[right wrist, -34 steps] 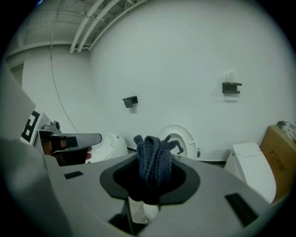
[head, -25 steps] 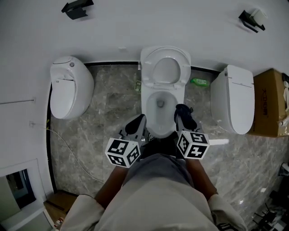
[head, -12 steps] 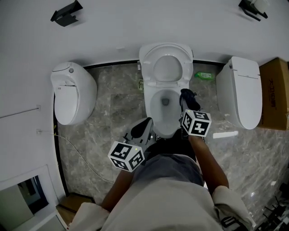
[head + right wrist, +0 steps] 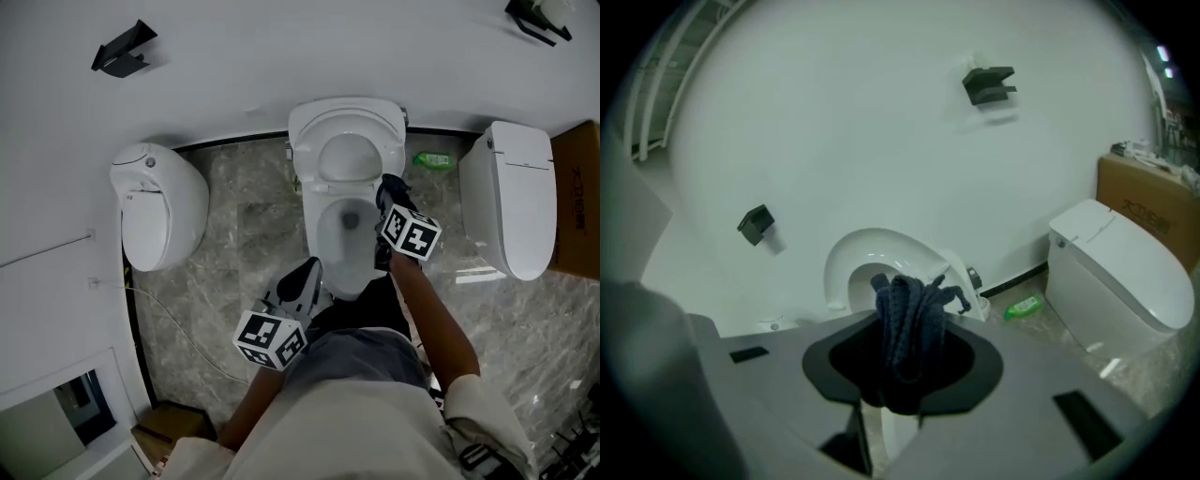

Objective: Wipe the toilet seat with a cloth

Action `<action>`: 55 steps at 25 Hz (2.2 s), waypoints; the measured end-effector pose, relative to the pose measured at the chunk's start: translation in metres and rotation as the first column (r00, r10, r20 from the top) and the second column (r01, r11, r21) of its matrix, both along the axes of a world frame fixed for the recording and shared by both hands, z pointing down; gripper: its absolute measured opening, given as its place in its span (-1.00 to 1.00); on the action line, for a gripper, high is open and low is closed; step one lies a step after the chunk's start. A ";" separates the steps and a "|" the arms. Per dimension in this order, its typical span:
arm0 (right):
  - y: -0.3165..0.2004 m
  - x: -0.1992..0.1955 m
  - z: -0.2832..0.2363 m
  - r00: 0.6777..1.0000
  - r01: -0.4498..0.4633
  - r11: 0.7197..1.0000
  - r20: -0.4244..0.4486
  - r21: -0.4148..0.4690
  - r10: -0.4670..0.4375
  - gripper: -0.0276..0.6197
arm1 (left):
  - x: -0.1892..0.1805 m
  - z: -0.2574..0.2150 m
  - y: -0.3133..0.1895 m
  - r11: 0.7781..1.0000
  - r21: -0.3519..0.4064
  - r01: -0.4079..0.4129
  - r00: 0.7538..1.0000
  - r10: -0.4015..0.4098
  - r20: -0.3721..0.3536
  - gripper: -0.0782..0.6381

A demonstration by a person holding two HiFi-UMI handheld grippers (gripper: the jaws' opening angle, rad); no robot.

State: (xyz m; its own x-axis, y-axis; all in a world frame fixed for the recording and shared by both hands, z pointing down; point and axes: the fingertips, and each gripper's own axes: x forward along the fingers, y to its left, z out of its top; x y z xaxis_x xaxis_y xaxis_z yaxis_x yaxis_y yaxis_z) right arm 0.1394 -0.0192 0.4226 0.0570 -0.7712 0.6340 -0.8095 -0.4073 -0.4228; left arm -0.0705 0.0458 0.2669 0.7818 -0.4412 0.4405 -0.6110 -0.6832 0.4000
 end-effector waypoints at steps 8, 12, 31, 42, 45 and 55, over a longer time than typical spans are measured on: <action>-0.056 0.039 0.020 0.993 -0.083 0.997 0.082 -0.004 0.083 -0.63 | 0.018 0.008 -0.029 0.998 -0.029 0.057 0.997 -0.055 0.053 -0.76; -0.079 0.051 0.035 0.982 -0.156 0.988 0.102 -0.008 0.156 -0.63 | 0.017 0.023 -0.034 0.994 -0.064 0.084 0.994 -0.079 0.069 -0.76; -0.119 0.050 0.034 0.948 -0.310 0.950 0.077 0.029 0.307 -0.63 | -0.050 0.022 -0.037 0.996 -0.076 0.049 0.998 -0.046 0.040 -0.76; -0.134 0.034 0.012 0.978 -0.206 0.977 -0.004 0.062 0.206 -0.63 | -0.061 0.029 -0.033 0.992 -0.112 0.064 0.998 -0.063 0.021 -0.76; -0.139 0.029 0.007 0.984 -0.173 0.983 -0.025 0.065 0.174 -0.63 | -0.064 0.030 -0.033 0.991 -0.114 0.072 0.997 -0.070 0.022 -0.76; -0.149 0.012 -0.004 0.992 -0.090 0.993 -0.076 0.079 0.096 -0.63 | -0.073 0.028 -0.041 0.990 -0.089 0.112 0.994 -0.111 0.010 -0.76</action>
